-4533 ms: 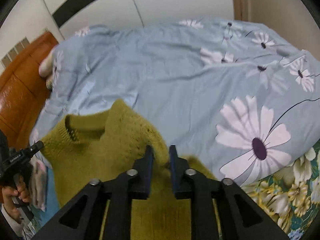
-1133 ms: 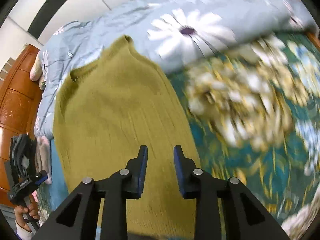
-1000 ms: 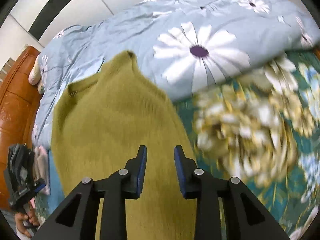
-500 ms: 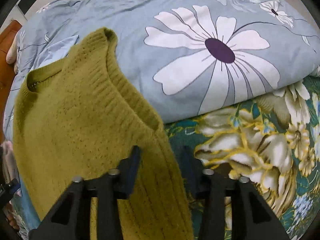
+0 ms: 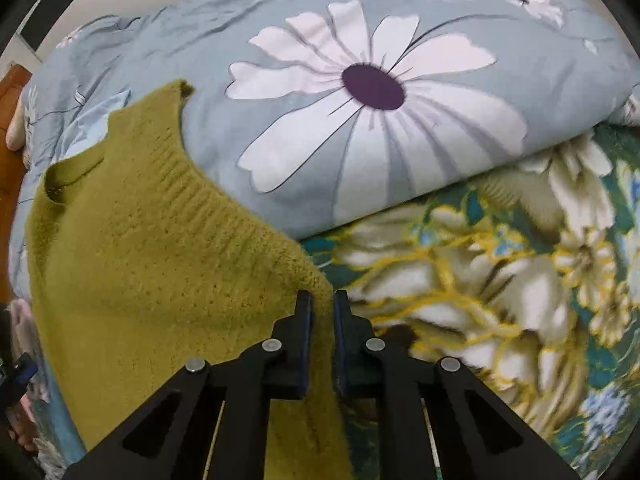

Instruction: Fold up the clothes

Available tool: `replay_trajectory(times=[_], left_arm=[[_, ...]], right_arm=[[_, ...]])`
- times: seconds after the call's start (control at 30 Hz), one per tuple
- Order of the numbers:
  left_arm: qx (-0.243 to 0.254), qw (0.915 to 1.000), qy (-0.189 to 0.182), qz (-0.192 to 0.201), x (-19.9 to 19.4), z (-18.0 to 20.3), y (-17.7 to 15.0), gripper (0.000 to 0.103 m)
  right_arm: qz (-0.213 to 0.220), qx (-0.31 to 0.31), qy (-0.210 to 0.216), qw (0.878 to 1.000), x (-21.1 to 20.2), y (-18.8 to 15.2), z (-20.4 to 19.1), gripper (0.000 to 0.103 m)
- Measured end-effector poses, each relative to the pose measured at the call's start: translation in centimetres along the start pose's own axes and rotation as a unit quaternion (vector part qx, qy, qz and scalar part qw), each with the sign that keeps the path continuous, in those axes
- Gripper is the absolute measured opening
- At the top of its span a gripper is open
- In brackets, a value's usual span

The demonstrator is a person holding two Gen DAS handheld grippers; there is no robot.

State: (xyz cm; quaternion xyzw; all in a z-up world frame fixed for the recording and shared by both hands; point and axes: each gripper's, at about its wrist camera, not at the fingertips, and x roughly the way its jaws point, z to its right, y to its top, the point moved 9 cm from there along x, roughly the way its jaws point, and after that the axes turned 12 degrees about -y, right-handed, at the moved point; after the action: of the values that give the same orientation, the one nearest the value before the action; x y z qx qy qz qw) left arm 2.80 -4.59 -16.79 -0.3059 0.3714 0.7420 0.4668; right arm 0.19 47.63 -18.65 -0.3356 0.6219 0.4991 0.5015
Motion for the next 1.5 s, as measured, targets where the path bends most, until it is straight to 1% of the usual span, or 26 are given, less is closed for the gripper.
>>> replay_trajectory(times=[0.17, 0.23, 0.27, 0.3, 0.33, 0.37, 0.4, 0.53, 0.63, 0.73, 0.77, 0.83, 0.9, 0.93, 0.97, 1.0, 1.07, 1.1, 1.13, 1.17, 1.2, 1.23, 1.27, 1.33, 1.4, 1.5], left_arm=[[0.073, 0.9973, -0.004, 0.011, 0.9, 3.2, 4.9, 0.055], [0.103, 0.9947, -0.005, 0.011, 2.1, 4.6, 6.7, 0.056], [0.117, 0.9930, -0.005, 0.010, 2.7, 5.2, 7.6, 0.058], [0.132, 0.9912, -0.005, 0.010, 3.2, 5.9, 8.5, 0.058], [0.147, 0.9891, -0.005, 0.009, 3.8, 6.6, 9.4, 0.058], [0.162, 0.9868, -0.005, 0.009, 4.4, 7.2, 10.3, 0.058], [0.177, 0.9842, -0.005, 0.008, 5.0, 7.9, 11.2, 0.059], [0.229, 0.9734, -0.005, 0.003, 7.5, 10.3, 14.6, 0.060], [0.264, 0.9644, -0.005, -0.011, 9.6, 11.4, 15.6, 0.060], [0.294, 0.9551, -0.004, -0.033, 11.3, 11.8, 15.9, 0.060], [0.302, 0.9526, 0.002, -0.040, 11.9, 11.6, 15.9, 0.060], [0.303, 0.9521, -0.001, -0.042, 12.2, 11.3, 16.0, 0.059], [0.290, 0.9563, -0.021, -0.035, 12.1, 11.1, 16.1, 0.053], [0.281, 0.9586, -0.029, -0.035, 12.0, 11.0, 16.2, 0.045], [0.273, 0.9606, -0.036, -0.036, 12.0, 10.9, 16.2, 0.040], [0.268, 0.9619, -0.040, -0.035, 11.9, 10.9, 16.2, 0.038], [0.274, 0.9605, -0.037, -0.033, 11.6, 11.0, 16.0, 0.025], [0.279, 0.9592, -0.033, -0.033, 11.6, 11.1, 15.8, 0.025], [0.284, 0.9578, -0.029, -0.032, 11.5, 11.2, 15.7, 0.022], [0.290, 0.9564, -0.024, -0.029, 11.4, 11.4, 15.6, 0.016], [0.295, 0.9549, -0.018, -0.026, 11.2, 11.5, 15.5, 0.014], [0.298, 0.9542, -0.017, -0.024, 10.9, 11.7, 15.3, 0.013], [0.301, 0.9534, -0.015, -0.018, 10.5, 12.0, 15.2, 0.013], [0.308, 0.9514, -0.013, -0.007, 9.4, 12.6, 14.9, 0.013], [0.316, 0.9488, -0.010, 0.004, 8.4, 13.2, 14.6, 0.012], [0.336, 0.9416, -0.010, 0.026, 6.1, 14.6, 13.5, 0.012]], right_arm=[[-0.004, -0.025, 0.022, 0.999, -1.4, 0.1, -0.7, 0.013], [0.007, -0.057, 0.007, 0.998, -2.7, 0.6, -1.0, 0.014], [0.016, -0.075, 0.007, 0.997, -3.4, 1.2, -1.6, 0.014], [0.022, -0.086, 0.018, 0.996, -4.0, 1.9, -2.3, 0.017], [0.029, -0.092, 0.025, 0.995, -4.3, 2.8, -2.8, 0.029], [0.036, -0.098, 0.032, 0.994, -4.6, 3.7, -3.3, 0.037], [0.043, -0.101, 0.042, 0.993, -4.7, 4.8, -4.3, 0.050], [0.063, -0.109, 0.075, 0.989, -4.5, 9.4, -8.3, 0.051], [0.067, -0.106, 0.085, 0.988, -3.7, 12.8, -10.9, 0.051], [0.051, -0.099, 0.080, 0.991, -1.6, 14.9, -11.9, 0.051], [0.044, -0.094, 0.079, 0.992, -0.8, 15.3, -11.8, 0.051], [0.031, -0.080, 0.087, 0.993, 0.1, 15.5, -11.4, 0.051], [0.024, -0.070, 0.095, 0.993, 0.7, 16.0, -11.6, 0.051], [0.023, -0.067, 0.096, 0.993, 0.9, 16.3, -12.0, 0.053], [0.023, -0.068, 0.097, 0.993, 0.8, 16.5, -12.0, 0.053], [0.024, -0.069, 0.098, 0.993, 0.7, 16.6, -12.0, 0.053], [0.030, -0.068, 0.105, 0.992, 0.4, 16.9, -12.8, 0.053], [0.027, -0.070, 0.115, 0.991, 0.4, 16.8, -13.4, 0.053], [0.025, -0.072, 0.125, 0.989, 0.3, 16.7, -14.0, 0.051], [0.022, -0.079, 0.122, 0.989, 0.3, 16.5, -14.4, 0.047], [0.019, -0.085, 0.119, 0.989, 0.3, 16.3, -14.8, 0.037], [0.021, -0.090, 0.104, 0.990, 0.2, 16.1, -14.7, 0.022], [0.025, -0.091, 0.096, 0.991, -0.1, 15.9, -14.5, 0.013], [0.048, -0.088, 0.108, 0.989, -1.9, 15.8, -14.4, 0.005], [0.068, -0.090, 0.121, 0.986, -3.9, 15.7, -14.4, 0.004], [0.102, -0.095, 0.144, 0.980, -7.8, 14.6, -13.9, 0.004]])
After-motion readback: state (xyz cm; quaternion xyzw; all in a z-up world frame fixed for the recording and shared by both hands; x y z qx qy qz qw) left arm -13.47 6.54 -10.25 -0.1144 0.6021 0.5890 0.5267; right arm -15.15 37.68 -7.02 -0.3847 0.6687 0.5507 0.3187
